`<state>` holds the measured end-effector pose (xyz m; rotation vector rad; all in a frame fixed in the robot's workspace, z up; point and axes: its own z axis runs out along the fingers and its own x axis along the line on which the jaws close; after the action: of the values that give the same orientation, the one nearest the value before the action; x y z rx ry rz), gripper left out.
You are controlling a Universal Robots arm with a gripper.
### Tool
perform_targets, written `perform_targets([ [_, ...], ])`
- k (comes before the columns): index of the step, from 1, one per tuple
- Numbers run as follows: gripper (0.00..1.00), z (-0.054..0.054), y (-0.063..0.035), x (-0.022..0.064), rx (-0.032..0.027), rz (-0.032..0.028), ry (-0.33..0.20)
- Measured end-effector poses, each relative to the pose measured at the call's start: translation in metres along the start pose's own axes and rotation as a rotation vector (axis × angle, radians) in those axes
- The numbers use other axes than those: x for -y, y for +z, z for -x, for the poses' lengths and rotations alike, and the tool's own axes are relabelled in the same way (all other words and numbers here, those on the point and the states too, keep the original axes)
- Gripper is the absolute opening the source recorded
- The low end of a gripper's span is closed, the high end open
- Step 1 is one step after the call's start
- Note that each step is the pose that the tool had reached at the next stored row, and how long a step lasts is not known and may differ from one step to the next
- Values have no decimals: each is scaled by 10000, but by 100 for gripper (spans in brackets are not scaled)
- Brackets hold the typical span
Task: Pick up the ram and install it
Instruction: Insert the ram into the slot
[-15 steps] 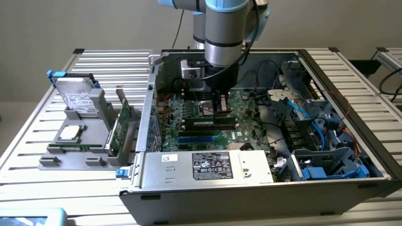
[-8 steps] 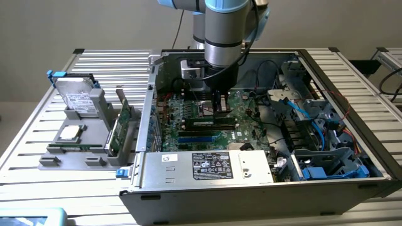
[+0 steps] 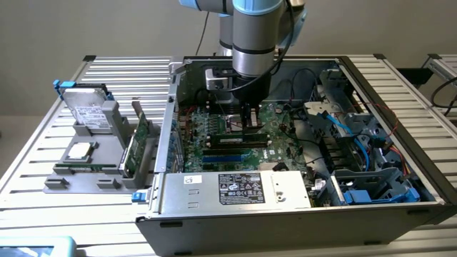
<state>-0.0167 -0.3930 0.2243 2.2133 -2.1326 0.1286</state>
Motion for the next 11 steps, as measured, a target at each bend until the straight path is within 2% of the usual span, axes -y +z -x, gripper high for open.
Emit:
perform_targets([
  [11, 14, 3, 18, -4, -1, -5, -16],
])
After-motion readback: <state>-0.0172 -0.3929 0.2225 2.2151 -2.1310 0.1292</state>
